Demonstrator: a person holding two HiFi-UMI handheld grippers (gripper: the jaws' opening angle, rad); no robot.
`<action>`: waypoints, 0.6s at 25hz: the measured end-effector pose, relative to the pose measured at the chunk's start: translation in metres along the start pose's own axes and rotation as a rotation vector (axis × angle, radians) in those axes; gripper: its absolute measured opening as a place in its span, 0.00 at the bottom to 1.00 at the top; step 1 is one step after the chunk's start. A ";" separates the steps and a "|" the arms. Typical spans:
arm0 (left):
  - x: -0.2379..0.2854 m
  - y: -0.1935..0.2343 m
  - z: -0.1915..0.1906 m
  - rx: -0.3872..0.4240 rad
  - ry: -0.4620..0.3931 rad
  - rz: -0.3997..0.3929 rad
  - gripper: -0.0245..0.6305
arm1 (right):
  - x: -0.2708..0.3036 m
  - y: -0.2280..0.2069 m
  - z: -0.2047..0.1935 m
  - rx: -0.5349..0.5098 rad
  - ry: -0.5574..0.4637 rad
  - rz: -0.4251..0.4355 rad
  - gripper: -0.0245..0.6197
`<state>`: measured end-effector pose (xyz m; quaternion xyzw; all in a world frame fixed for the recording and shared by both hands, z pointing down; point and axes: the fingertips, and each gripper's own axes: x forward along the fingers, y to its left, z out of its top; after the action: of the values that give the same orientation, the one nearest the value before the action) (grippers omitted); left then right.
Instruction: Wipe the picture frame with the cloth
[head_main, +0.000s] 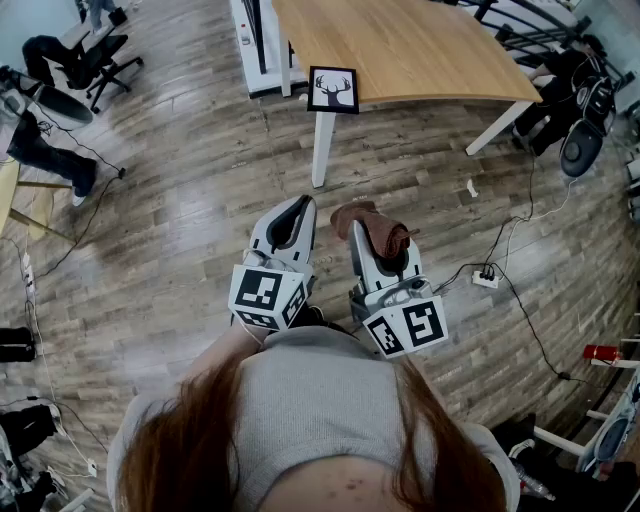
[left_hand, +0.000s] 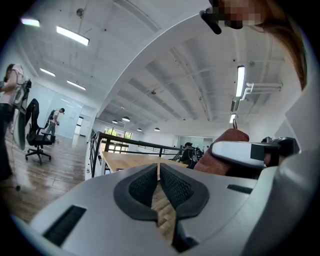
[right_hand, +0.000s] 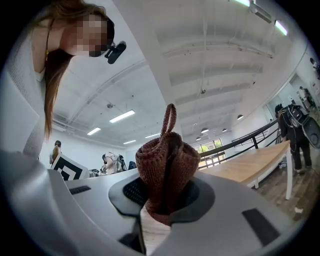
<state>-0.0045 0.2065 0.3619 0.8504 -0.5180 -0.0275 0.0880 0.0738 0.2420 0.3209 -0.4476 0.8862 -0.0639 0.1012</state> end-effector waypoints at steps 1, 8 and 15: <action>0.003 0.002 0.000 -0.002 0.000 0.005 0.05 | 0.002 -0.004 -0.001 0.000 0.003 0.000 0.19; 0.024 0.018 0.003 -0.001 -0.009 0.025 0.05 | 0.023 -0.022 -0.003 -0.001 -0.004 -0.001 0.19; 0.076 0.045 0.007 -0.007 -0.008 0.015 0.05 | 0.067 -0.053 -0.003 -0.012 -0.002 -0.015 0.19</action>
<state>-0.0102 0.1186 0.3664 0.8462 -0.5245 -0.0320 0.0889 0.0752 0.1569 0.3264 -0.4551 0.8829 -0.0589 0.0992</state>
